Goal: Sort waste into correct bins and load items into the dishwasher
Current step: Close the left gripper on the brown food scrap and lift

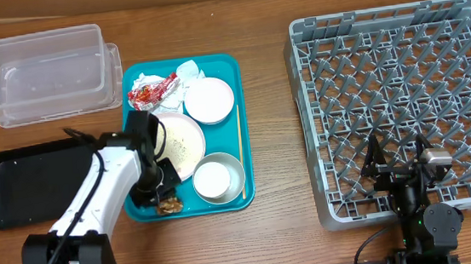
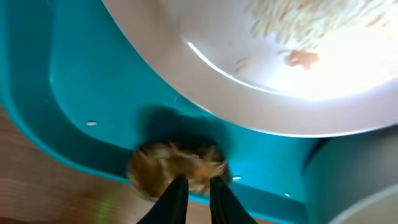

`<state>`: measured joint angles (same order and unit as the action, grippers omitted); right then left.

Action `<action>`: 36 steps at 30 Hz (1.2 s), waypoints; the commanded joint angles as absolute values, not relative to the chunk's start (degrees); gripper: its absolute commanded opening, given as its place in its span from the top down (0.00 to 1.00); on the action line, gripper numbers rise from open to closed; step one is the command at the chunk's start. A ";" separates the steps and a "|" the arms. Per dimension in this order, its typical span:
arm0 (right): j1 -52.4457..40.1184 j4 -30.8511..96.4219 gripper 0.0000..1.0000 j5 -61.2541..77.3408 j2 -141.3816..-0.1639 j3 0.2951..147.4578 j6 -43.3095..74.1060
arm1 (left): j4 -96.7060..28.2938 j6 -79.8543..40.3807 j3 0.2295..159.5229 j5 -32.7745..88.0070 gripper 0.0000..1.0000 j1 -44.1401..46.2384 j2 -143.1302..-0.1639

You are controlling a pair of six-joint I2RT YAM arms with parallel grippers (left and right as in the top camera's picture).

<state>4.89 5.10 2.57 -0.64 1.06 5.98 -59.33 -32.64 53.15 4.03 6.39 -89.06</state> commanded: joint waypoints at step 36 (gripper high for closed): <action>5.10 4.62 0.00 2.59 -0.16 0.45 5.96 | -57.14 -36.45 49.45 0.08 0.71 8.34 -91.33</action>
<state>4.89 5.08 2.57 -0.64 1.06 5.96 -57.39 -35.62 49.93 0.60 8.19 -89.56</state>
